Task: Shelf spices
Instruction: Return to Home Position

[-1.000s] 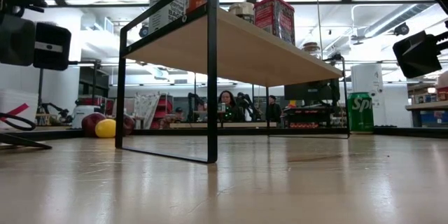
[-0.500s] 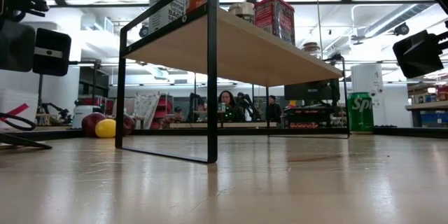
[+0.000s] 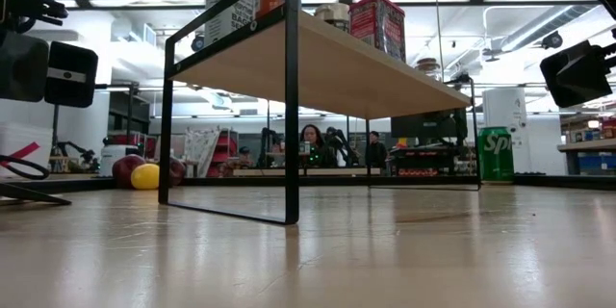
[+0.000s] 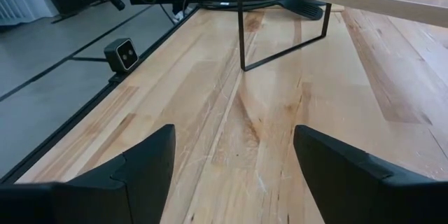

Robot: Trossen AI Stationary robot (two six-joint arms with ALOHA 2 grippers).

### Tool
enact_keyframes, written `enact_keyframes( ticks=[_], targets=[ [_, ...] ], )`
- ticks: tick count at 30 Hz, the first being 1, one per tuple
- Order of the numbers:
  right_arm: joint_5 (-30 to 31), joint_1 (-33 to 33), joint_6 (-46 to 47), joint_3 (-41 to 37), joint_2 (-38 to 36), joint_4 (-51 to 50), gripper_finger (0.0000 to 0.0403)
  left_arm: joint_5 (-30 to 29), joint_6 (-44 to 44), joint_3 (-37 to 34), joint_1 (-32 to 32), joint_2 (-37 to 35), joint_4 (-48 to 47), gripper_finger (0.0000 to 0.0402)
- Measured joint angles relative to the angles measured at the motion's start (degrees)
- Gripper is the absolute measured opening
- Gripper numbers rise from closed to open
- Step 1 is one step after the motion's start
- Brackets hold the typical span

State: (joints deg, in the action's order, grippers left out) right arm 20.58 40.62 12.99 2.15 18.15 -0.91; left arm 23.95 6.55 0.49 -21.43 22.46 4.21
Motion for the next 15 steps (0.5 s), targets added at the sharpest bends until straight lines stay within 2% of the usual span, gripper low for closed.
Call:
enact_keyframes(
  ticks=[15],
  targets=[
    [0.00, -0.02, -0.03, 0.00, 0.00, 0.00, 0.0295, 0.01, 0.00, 0.00, 0.01, 0.13, 0.00, 0.0165]
  ],
)
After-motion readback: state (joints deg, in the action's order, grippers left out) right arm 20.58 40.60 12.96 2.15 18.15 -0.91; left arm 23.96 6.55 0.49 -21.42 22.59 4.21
